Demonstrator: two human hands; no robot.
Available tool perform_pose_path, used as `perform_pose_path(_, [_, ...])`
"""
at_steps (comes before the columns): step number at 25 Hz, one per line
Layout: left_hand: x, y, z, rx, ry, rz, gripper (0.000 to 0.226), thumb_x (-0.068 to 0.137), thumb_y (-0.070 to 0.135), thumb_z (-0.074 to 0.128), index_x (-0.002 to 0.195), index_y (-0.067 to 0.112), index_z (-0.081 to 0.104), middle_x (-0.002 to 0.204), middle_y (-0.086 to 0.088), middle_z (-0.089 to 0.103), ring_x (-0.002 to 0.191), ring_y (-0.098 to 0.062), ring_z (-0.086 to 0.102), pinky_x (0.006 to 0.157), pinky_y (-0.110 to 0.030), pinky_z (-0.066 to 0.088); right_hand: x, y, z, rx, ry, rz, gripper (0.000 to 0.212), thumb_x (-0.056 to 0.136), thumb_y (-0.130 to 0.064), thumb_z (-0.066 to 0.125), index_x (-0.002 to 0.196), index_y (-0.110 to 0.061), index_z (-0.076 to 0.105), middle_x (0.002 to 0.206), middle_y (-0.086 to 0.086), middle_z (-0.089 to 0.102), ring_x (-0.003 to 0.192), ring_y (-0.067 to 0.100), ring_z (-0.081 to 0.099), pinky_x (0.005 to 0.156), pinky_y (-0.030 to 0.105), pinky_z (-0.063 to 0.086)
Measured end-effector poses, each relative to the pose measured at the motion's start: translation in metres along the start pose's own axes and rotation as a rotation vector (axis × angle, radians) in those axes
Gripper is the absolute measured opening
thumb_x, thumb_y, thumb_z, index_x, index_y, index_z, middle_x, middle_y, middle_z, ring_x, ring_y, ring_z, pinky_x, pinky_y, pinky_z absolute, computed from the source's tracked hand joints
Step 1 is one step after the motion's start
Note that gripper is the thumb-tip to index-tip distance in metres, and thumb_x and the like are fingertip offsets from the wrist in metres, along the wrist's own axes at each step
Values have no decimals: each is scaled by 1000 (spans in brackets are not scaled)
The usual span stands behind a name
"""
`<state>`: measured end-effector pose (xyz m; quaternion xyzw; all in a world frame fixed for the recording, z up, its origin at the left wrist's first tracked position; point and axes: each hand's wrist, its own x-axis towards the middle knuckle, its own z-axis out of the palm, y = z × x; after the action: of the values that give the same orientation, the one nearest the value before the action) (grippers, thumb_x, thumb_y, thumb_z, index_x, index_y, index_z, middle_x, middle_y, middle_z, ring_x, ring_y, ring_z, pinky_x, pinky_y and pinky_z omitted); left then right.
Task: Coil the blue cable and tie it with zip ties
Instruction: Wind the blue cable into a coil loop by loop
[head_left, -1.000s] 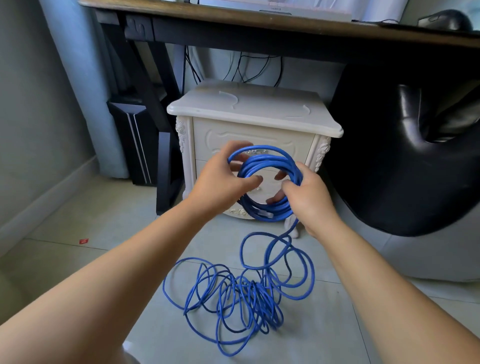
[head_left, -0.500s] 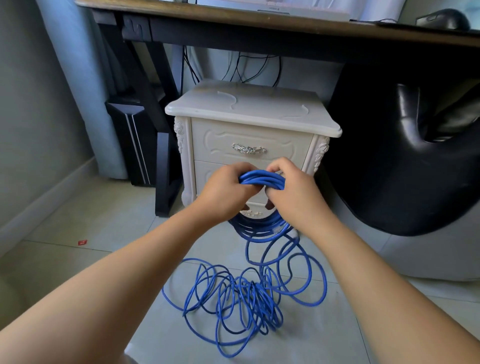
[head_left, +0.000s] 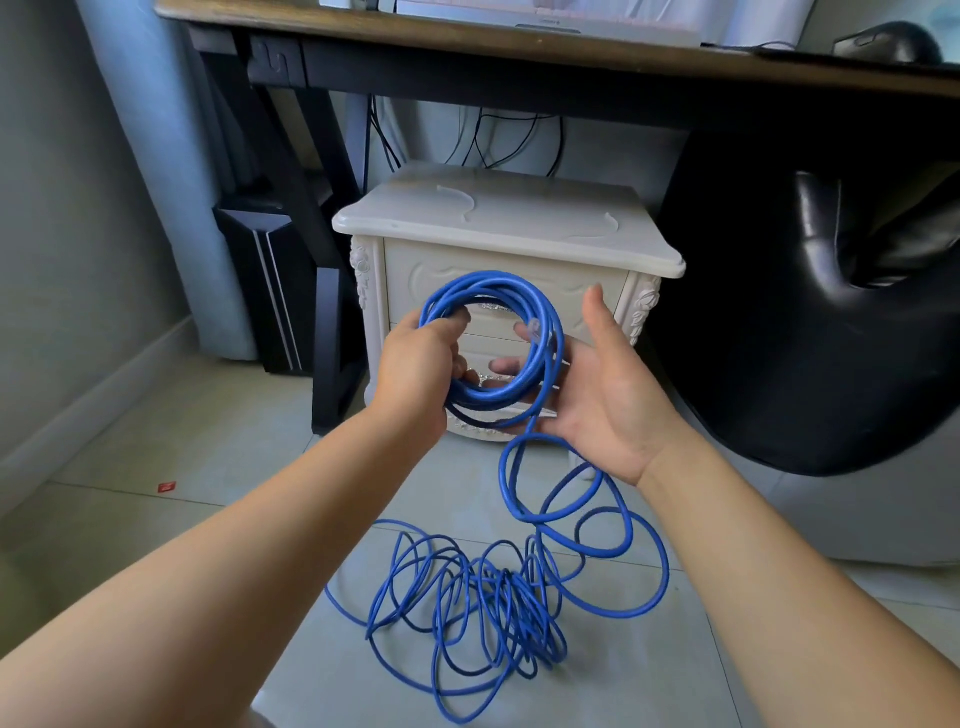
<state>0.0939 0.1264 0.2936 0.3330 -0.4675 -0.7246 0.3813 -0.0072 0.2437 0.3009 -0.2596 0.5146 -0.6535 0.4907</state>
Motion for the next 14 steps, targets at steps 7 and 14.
perform_pose_path(7, [-28, -11, 15, 16, -73, -55, 4, 98, 17, 55, 95, 16, 55, 49, 6, 44, 39, -8, 49, 66, -30, 43, 9, 21, 12, -240, 418, -163, 32, 86, -2, 64, 115, -15, 61, 77, 1, 66, 64, 15, 65, 72, 33, 49])
perform_pose_path(14, [-16, 6, 0, 385, -359, 99, 36, 81, 31, 77, 113, 24, 63, 101, 2, 70, 96, -17, 69, 85, -33, 52, 1, 9, -3, -689, 460, -306, 24, 92, 0, 47, 97, -20, 59, 78, 9, 62, 54, 25, 67, 55, 29, 52])
